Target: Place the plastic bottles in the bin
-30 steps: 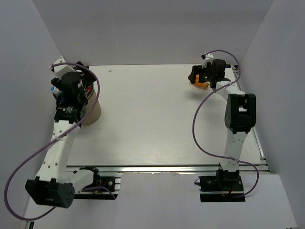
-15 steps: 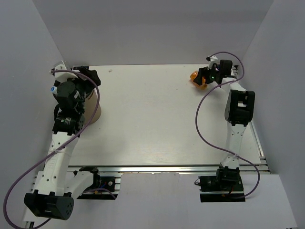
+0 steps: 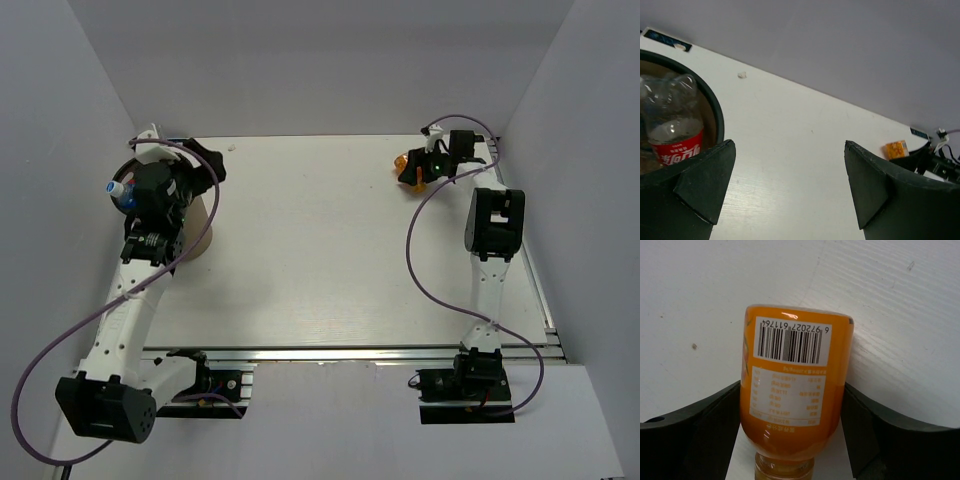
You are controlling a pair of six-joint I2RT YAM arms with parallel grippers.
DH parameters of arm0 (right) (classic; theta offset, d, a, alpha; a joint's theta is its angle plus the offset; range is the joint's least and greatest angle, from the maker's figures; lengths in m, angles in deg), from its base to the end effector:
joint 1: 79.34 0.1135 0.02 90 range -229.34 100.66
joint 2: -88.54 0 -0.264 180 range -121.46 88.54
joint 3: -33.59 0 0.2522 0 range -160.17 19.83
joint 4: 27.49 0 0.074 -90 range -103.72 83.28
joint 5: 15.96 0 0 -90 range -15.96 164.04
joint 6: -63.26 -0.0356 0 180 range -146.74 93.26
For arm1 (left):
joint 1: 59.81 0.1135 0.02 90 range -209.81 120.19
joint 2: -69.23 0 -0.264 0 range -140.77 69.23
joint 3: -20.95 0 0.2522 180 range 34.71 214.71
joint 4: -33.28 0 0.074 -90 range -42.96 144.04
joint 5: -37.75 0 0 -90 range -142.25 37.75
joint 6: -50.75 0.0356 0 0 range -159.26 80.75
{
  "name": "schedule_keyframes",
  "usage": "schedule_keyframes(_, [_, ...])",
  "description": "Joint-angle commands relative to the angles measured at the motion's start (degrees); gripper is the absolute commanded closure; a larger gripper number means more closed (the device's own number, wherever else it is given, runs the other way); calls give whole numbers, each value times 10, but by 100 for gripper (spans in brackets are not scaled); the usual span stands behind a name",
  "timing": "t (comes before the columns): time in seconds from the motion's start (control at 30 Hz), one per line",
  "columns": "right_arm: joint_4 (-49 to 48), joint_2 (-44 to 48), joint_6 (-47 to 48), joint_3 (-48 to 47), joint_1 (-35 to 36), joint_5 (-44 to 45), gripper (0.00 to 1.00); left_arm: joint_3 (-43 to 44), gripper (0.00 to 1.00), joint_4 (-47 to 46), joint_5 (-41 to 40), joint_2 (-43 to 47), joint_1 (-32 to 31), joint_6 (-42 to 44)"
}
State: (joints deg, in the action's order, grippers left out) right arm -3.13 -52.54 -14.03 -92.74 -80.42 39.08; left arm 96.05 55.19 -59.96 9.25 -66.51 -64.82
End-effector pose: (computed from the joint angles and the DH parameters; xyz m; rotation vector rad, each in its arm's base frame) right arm 0.5496 0.0100 0.1501 -0.5358 2.0963 0.5468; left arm 0.2388 -0.0232 0.3949 -0.3778 1.6551 -0.3085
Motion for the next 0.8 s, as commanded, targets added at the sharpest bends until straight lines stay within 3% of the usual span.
schedule_keyframes(0.0, [7, 15, 13, 17, 10, 16, 22, 12, 2, 14, 52, -22, 0, -8])
schedule_keyframes(0.1, [-5, 32, 2, 38, 10, 21, 37, -7, 2, -7, 69, -20, 0, -26])
schedule_keyframes(0.13, [-14, 39, 0, 58, 10, 6, 47, -20, 2, -32, 100, -19, 0, -32])
schedule_keyframes(0.27, [-83, 125, -16, 143, 10, -85, 68, -35, 2, -96, 219, -52, -8, -63])
schedule_keyframes(0.43, [-145, 224, -9, 234, 70, -226, 74, -16, 2, -135, 232, -116, -97, -50])
schedule_keyframes(0.53, [-132, 276, 19, 263, 125, -227, 74, 4, 2, -150, 235, -159, -156, -52])
schedule_keyframes(0.63, [-157, 322, 19, 302, 178, -234, 75, 4, 2, -196, 272, -192, -165, -85])
schedule_keyframes(0.77, [-260, 374, -48, 363, 244, -207, 76, -4, 2, -226, 277, -203, -174, -113])
